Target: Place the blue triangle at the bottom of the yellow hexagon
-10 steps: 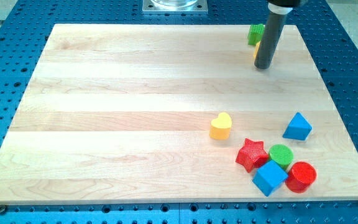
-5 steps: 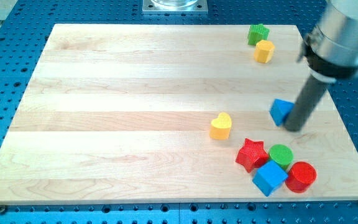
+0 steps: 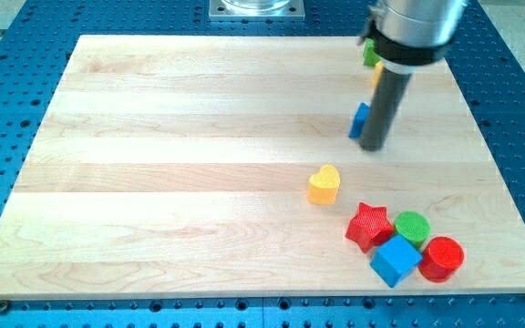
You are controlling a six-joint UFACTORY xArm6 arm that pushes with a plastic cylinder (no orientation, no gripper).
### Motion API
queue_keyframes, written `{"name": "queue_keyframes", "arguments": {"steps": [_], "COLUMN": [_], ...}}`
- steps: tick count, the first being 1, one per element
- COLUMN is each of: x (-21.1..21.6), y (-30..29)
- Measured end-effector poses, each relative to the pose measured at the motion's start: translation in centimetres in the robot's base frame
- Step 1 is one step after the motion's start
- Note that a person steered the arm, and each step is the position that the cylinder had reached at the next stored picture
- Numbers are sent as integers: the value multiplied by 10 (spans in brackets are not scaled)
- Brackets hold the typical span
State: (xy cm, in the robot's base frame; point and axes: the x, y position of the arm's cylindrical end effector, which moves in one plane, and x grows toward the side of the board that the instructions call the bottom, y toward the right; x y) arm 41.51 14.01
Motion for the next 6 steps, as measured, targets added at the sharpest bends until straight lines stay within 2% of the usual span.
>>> {"name": "queue_keyframes", "arguments": {"steps": [1,4,5,6], "x": [-5,-42,-49,-54], "y": [-19,-5,-42,-43]}}
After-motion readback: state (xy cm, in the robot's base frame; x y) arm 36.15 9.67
